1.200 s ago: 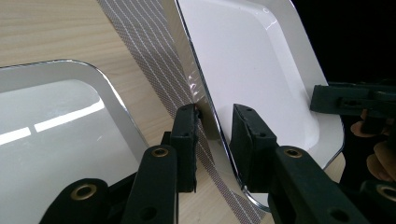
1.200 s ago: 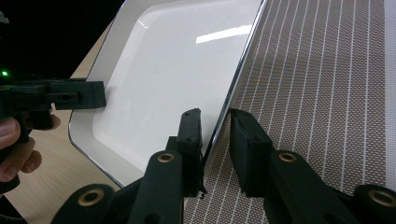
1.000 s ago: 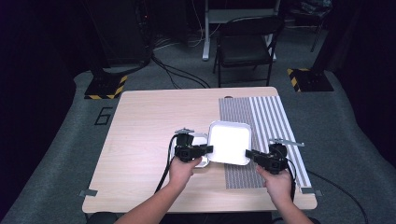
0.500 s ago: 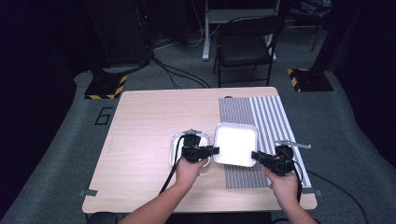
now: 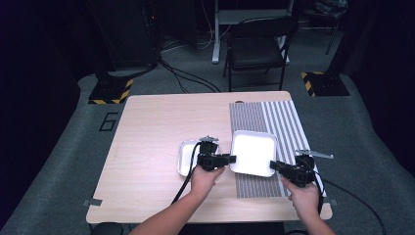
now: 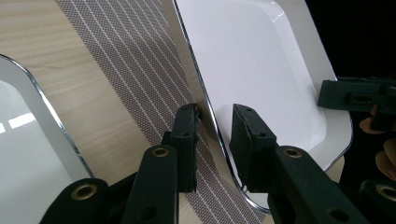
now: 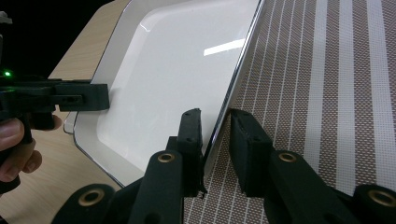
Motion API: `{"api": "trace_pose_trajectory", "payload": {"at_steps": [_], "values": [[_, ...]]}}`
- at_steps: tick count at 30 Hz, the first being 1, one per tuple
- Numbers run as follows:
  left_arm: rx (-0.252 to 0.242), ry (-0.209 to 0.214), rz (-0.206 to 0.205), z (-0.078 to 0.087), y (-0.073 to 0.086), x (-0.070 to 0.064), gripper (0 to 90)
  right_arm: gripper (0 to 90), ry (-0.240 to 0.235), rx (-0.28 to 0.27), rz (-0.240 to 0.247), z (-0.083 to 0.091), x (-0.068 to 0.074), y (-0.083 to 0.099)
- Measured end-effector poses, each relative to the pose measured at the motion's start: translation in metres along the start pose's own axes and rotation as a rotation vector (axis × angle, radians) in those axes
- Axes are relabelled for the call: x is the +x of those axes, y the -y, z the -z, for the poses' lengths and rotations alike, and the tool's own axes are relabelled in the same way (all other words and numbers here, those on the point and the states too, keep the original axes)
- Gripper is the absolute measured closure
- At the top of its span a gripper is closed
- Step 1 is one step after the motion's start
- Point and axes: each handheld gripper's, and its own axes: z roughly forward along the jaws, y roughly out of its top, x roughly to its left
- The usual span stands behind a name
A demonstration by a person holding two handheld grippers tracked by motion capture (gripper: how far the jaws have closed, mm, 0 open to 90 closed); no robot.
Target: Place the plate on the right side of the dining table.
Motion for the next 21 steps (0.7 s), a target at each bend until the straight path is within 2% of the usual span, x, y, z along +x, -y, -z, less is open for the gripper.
{"api": "trace_pose_trajectory", "payload": {"at_steps": [21], "values": [[0.019,-0.015,-0.019,-0.02,0.0,-0.01,70.7,74.8,0.028,-0.004,-0.008,0.008,-0.016,0.002]]}}
